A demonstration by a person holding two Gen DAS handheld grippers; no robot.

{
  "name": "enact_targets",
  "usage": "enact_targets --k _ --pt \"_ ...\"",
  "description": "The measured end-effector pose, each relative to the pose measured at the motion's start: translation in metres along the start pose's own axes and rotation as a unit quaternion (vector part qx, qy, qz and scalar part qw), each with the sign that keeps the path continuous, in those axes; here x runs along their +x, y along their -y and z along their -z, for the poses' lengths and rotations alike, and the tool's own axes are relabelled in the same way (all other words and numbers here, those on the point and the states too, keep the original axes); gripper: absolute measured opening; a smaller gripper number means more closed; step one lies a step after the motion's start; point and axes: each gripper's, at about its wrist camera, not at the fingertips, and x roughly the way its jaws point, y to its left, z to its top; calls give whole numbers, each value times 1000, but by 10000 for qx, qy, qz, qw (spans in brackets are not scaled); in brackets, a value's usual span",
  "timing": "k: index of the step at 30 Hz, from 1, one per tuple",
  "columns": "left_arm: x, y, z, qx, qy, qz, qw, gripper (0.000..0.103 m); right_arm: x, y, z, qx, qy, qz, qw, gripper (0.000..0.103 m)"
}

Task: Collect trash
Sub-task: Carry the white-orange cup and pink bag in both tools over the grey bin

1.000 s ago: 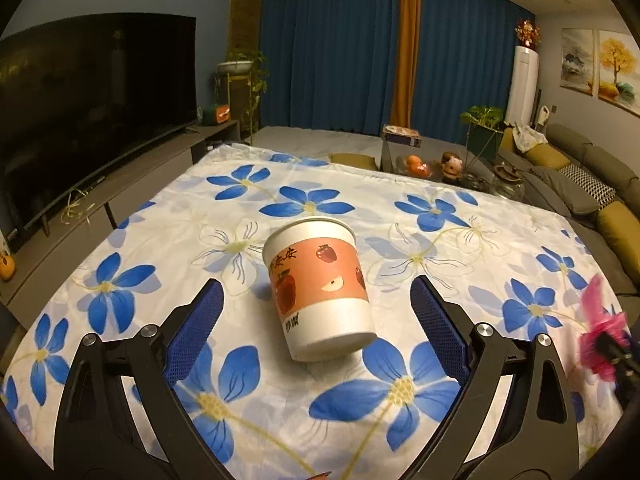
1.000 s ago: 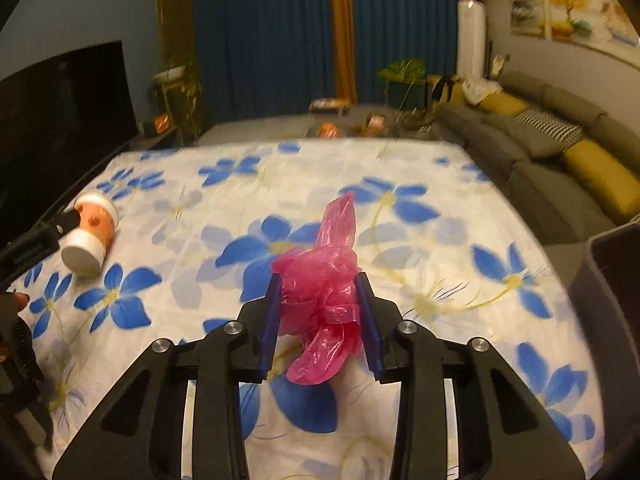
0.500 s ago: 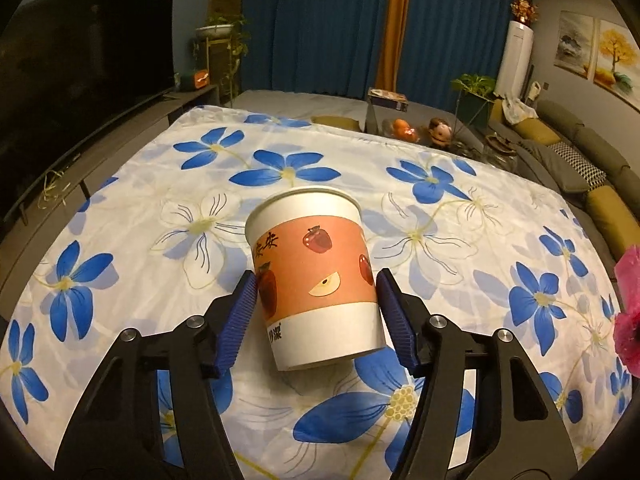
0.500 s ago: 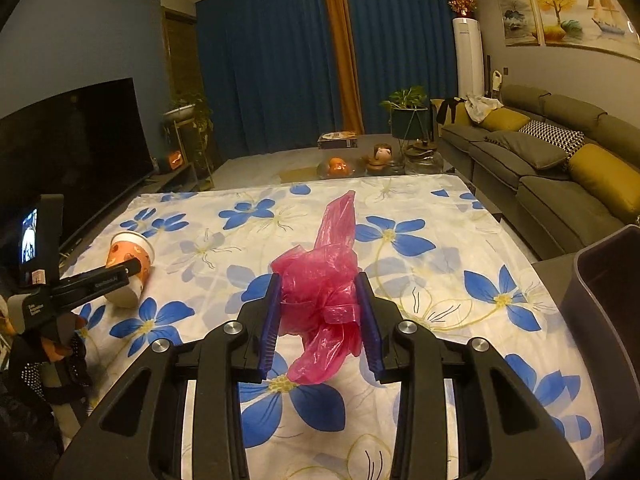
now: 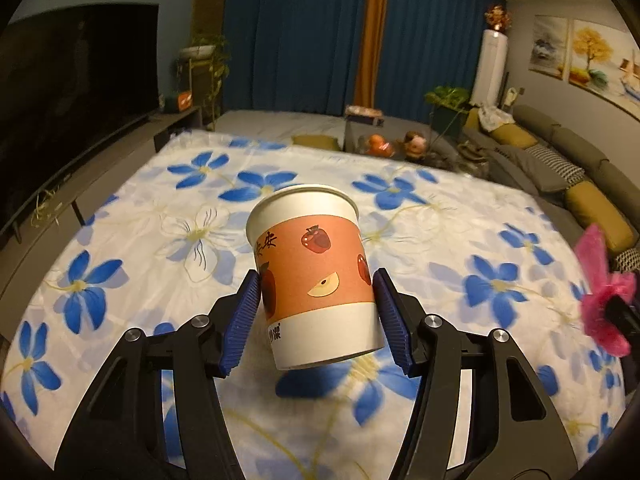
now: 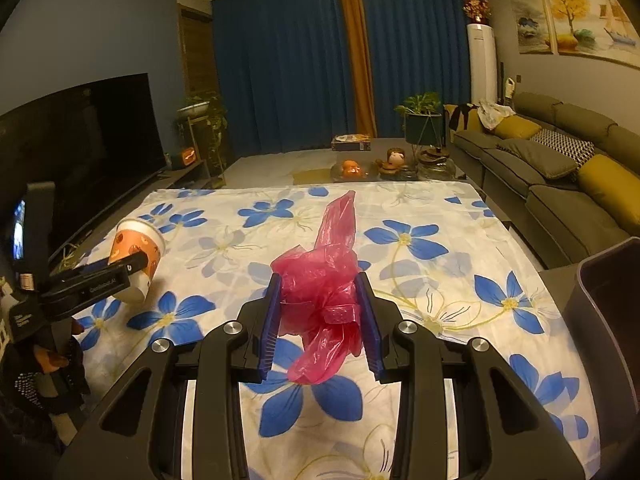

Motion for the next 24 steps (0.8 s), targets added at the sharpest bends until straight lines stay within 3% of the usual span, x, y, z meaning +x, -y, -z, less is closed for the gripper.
enact_targets --k 11,24 --pt "-114 53 20 308 738 330 9962 57 -76 6 6 -188 247 -19 9995 37" --pt "-177 125 47 668 974 938 9886 57 -144 46 25 -20 425 324 9986 37"
